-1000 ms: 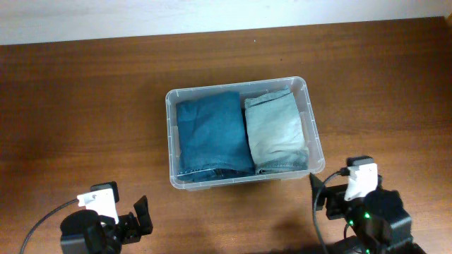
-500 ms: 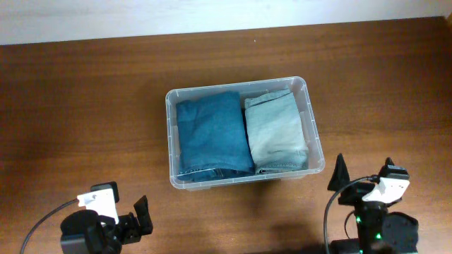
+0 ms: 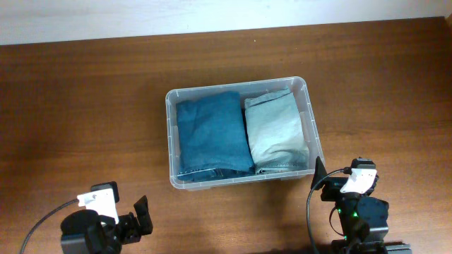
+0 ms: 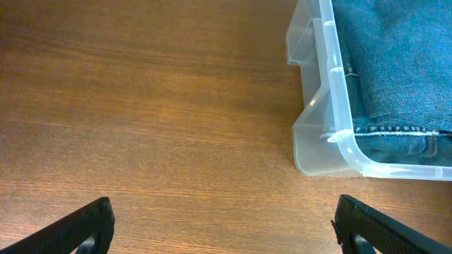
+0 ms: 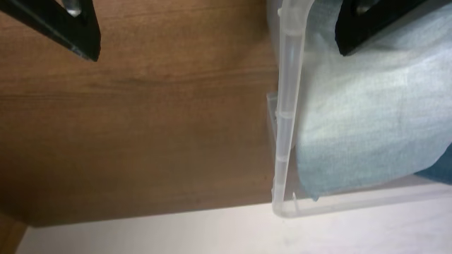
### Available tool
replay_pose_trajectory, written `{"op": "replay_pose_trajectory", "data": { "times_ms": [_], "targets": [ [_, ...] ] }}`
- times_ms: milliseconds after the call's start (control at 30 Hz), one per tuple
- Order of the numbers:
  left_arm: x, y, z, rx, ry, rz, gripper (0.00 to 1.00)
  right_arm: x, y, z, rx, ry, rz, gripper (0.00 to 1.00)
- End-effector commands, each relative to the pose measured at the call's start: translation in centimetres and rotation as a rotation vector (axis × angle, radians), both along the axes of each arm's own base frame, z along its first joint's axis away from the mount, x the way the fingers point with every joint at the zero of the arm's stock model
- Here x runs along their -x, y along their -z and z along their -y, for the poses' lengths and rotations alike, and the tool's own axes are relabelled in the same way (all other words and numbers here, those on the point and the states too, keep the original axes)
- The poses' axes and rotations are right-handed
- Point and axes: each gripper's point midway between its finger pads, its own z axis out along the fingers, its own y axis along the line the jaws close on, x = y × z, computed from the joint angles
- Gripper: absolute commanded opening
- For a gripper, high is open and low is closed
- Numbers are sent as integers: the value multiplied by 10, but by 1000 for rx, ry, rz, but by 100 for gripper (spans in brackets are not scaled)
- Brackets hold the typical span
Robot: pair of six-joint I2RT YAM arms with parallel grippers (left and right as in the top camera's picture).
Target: Pack container
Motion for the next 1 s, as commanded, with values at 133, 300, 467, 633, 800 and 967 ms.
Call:
{"op": "replay_pose_trajectory", "data": {
  "times_ms": [133,300,467,633,800,967],
  "targets": [
    [0,0,2,13,3,2,99,0,2,-1,2,-10,1,99],
    [0,0,2,13,3,2,99,0,2,-1,3,-10,1,98],
    [0,0,2,13,3,2,99,0,2,-1,3,-10,1,98],
    [0,0,2,13,3,2,99,0,2,-1,3,-10,1,98],
    [0,0,2,13,3,2,99,0,2,-1,2,-10,1,99],
    [1,2,0,0,-4,31,99,0,2,-1,3,-10,1,98]
  ]
}}
